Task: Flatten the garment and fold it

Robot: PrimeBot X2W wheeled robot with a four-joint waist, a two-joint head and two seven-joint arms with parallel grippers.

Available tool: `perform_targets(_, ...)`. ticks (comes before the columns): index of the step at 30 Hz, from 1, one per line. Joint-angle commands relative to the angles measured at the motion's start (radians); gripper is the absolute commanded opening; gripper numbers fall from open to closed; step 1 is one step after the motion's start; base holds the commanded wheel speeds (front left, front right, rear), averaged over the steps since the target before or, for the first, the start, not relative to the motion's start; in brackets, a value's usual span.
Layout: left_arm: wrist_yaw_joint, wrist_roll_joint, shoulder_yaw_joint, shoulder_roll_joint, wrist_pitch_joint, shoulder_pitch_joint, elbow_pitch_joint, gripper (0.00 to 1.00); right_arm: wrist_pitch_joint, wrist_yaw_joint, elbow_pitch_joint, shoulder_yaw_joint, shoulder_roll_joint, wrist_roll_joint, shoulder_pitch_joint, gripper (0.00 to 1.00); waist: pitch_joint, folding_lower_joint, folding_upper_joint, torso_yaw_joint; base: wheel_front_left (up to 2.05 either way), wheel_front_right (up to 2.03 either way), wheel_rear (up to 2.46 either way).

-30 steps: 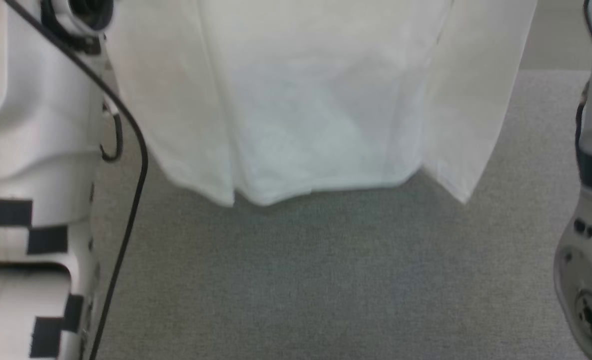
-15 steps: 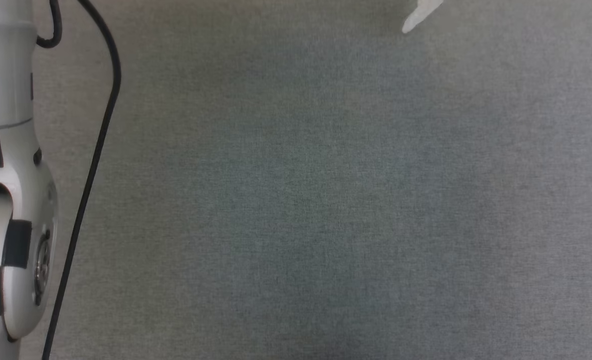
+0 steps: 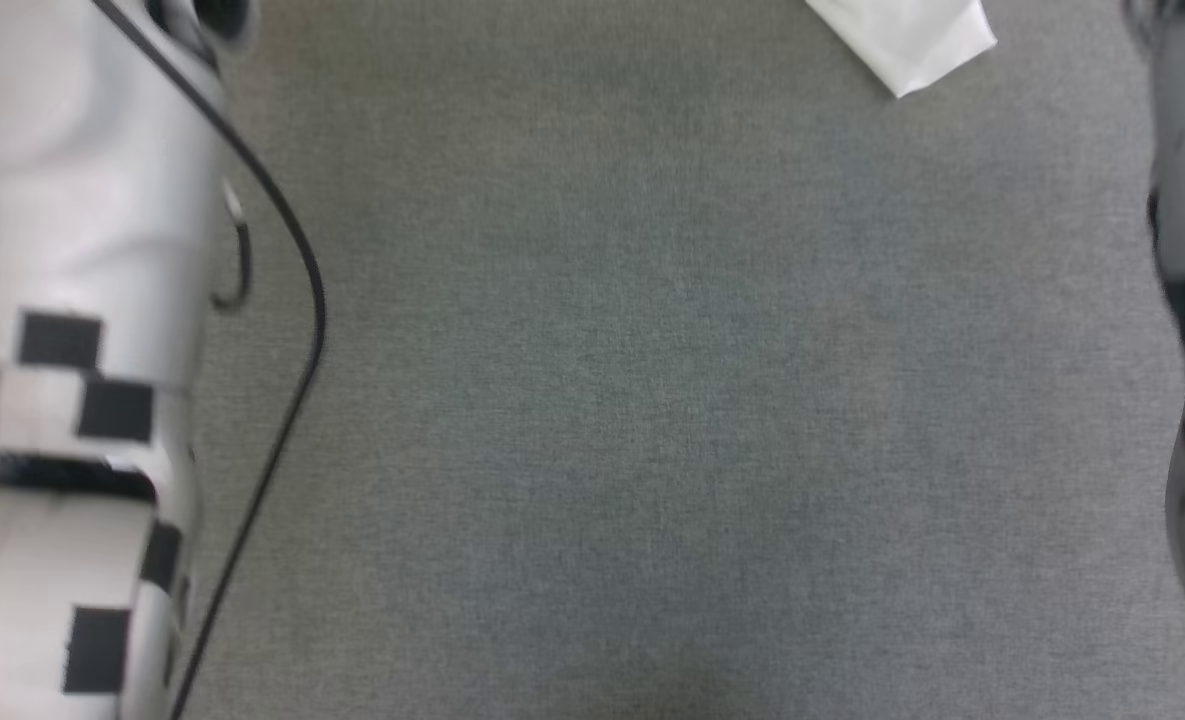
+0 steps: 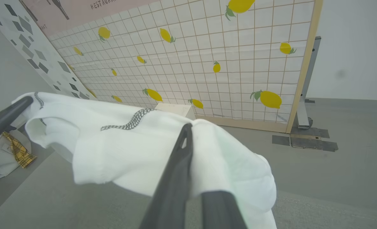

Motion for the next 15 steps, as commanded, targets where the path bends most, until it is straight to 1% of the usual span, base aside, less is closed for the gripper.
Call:
perform_targets(1,-0.012,-0.005,-0.003,0.008,-0.005,0.048,0.008,0.00,-0.007,-0.002,-0.020,0.011,-0.021,0.030,0.056,0.00,-0.081,-0.0002,0.0102,0.032,0.00,0.00,0.00)
perform_targets(4,-0.040,-0.027,-0.011,0.003,-0.019,0.172,0.018,0.00,-0.018,-0.002,-0.068,0.049,-0.050,0.100,0.209,0.00,-0.165,-0.0002,0.0102,0.044,0.00,0.00,0.00)
perform_targets(9,-0.067,-0.071,-0.025,-0.013,-0.039,0.423,-0.011,0.00,-0.033,-0.002,-0.159,0.064,-0.089,0.203,0.506,0.00,-0.300,-0.0002,0.0102,0.066,0.00,0.00,0.00)
perform_targets(12,-0.073,-0.101,-0.027,-0.018,-0.034,0.582,-0.059,0.00,-0.039,-0.002,-0.215,0.057,-0.096,0.242,0.671,0.00,-0.352,-0.0002,0.0102,0.069,0.00,0.00,0.00)
perform_targets(13,-0.066,-0.135,-0.028,-0.024,-0.008,0.753,-0.129,0.00,-0.041,-0.002,-0.268,0.040,-0.096,0.264,0.829,0.00,-0.391,-0.0002,0.0102,0.072,0.00,0.00,0.00)
perform_targets(15,-0.055,-0.158,-0.023,-0.027,0.010,0.851,-0.182,0.00,-0.043,-0.002,-0.299,0.023,-0.092,0.266,0.913,0.00,-0.411,-0.0002,0.0102,0.072,0.00,0.00,0.00)
